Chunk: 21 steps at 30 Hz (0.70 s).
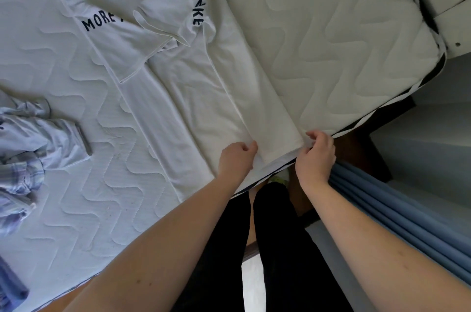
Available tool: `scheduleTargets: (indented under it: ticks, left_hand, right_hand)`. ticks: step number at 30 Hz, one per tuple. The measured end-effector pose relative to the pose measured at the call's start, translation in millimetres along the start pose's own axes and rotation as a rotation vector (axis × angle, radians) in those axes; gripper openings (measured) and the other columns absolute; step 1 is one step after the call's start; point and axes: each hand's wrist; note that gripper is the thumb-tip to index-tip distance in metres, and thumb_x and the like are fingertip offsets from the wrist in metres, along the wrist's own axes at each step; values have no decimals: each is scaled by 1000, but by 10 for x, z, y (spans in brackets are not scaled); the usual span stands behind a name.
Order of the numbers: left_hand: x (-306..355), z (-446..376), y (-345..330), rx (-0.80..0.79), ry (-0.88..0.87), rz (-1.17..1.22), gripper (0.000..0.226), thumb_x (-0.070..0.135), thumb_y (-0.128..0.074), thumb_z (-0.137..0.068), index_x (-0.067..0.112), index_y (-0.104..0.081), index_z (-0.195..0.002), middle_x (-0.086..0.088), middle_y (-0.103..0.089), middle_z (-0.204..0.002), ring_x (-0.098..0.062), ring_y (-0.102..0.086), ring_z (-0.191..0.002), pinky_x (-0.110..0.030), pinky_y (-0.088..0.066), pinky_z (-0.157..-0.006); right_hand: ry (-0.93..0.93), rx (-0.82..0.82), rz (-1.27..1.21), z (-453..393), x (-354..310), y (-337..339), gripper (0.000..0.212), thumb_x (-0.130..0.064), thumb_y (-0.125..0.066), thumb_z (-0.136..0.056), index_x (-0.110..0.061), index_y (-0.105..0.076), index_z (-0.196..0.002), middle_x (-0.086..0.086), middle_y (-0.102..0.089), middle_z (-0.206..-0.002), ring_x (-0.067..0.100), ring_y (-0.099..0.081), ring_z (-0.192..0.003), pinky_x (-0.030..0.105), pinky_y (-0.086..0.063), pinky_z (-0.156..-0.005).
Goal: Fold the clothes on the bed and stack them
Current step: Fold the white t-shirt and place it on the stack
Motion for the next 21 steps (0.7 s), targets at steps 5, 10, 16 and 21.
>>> scheduleTargets:
  ticks: [5,10,16,21]
  left_hand:
    - [31,-308,507,64,-31,178,35,36,-46,-94,10,-62,-75,1,-66,-60,-8,-60,-47,-21,-44,-49]
    - [79,-630,1140,73,-94,246,28,29,-45,-96,13,-63,-80,0,-68,-71,-12,-64,-58,-22,-47,-55]
    - [282,-901,1748,184,-227,280,17,24,-49,-95,15,-64,-94,3,-69,-80,-12,-68,-65,-29,-54,-71]
    - [578,-1323,2177,387,-324,230,14,23,-51,-96,21,-60,-107,9,-65,-89,-5,-64,-76,-13,-43,-60]
  right_hand:
    - [189,-65,-7,-153,-378,-49,41,2,-48,-83,-12,-57,-120,7,-56,-116,26,-51,-109,41,-40,-97]
    - [287,-220,25,-262,-839,-174,44,-3,-45,-91,-13,-51,-133,4,-55,-127,22,-49,-115,40,-40,-102]
    - [459,-239,6,-378,-1476,-325,45,-2,-48,-91,-12,-52,-134,6,-57,-127,25,-51,-115,41,-39,-102]
    - [552,-275,-27,-692,-1994,-598,47,-7,-53,-92,-11,-48,-139,7,-55,-131,25,-51,-118,38,-39,-103]
Point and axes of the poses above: each hand's wrist, its own z-axis away from the middle knuckle, its own y-axis out of the back of the hand, x = y × z
